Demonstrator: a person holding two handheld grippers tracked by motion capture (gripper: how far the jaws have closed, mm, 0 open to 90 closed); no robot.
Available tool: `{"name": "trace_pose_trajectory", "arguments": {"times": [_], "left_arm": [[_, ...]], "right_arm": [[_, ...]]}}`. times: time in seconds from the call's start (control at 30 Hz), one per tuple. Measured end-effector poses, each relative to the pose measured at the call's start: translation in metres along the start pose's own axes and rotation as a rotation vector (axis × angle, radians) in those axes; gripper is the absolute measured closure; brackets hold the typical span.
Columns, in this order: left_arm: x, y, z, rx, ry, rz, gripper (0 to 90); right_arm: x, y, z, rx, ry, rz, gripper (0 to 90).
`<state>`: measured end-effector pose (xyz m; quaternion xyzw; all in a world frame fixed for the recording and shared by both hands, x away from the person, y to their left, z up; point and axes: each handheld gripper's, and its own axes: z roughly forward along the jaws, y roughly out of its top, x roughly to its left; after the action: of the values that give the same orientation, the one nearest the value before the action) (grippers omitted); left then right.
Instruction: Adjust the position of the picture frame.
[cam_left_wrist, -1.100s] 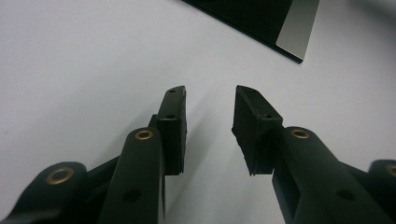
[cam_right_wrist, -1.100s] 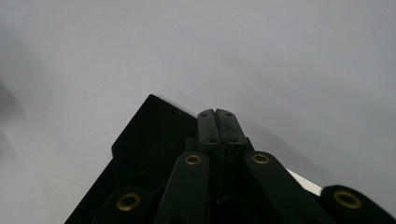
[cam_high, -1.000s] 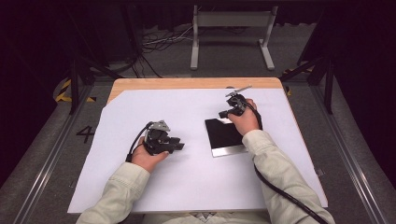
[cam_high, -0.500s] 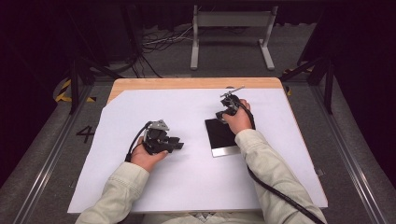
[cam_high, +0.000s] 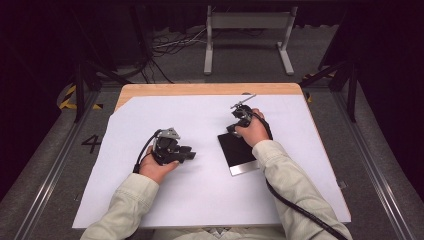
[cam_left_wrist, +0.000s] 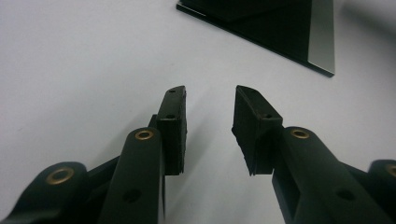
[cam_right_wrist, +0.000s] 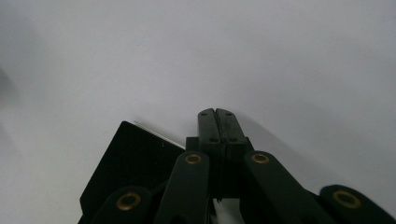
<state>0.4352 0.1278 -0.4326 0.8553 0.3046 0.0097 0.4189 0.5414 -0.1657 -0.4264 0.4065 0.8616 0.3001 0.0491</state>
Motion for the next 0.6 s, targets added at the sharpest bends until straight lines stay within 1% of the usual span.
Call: {"name": "trace_pose_trajectory", "arguments": {"times": [0.1,0.17,0.2,0.23,0.43,0.6], "left_arm": [[-0.001,0.0,0.001,0.003,0.003,0.001,65.3],[-0.001,0.0,0.001,0.005,0.002,-0.006,65.3],[-0.001,0.0,0.001,0.005,0.002,-0.006,65.3],[-0.001,0.0,0.0,0.006,0.002,-0.006,65.2],[-0.001,0.0,0.001,0.007,0.003,-0.005,65.1],[-0.002,0.0,0.003,0.011,0.001,-0.005,65.1]], "right_arm": [[0.007,-0.003,-0.001,0.01,0.023,-0.022,90.0],[0.012,-0.005,-0.001,0.021,0.042,-0.042,90.0],[0.012,-0.005,-0.001,0.021,0.042,-0.042,90.0],[0.018,-0.007,-0.002,0.038,0.062,-0.064,90.0],[0.033,-0.018,-0.006,0.068,0.116,-0.097,90.0],[0.045,-0.027,-0.01,0.092,0.155,-0.143,90.0]]}}
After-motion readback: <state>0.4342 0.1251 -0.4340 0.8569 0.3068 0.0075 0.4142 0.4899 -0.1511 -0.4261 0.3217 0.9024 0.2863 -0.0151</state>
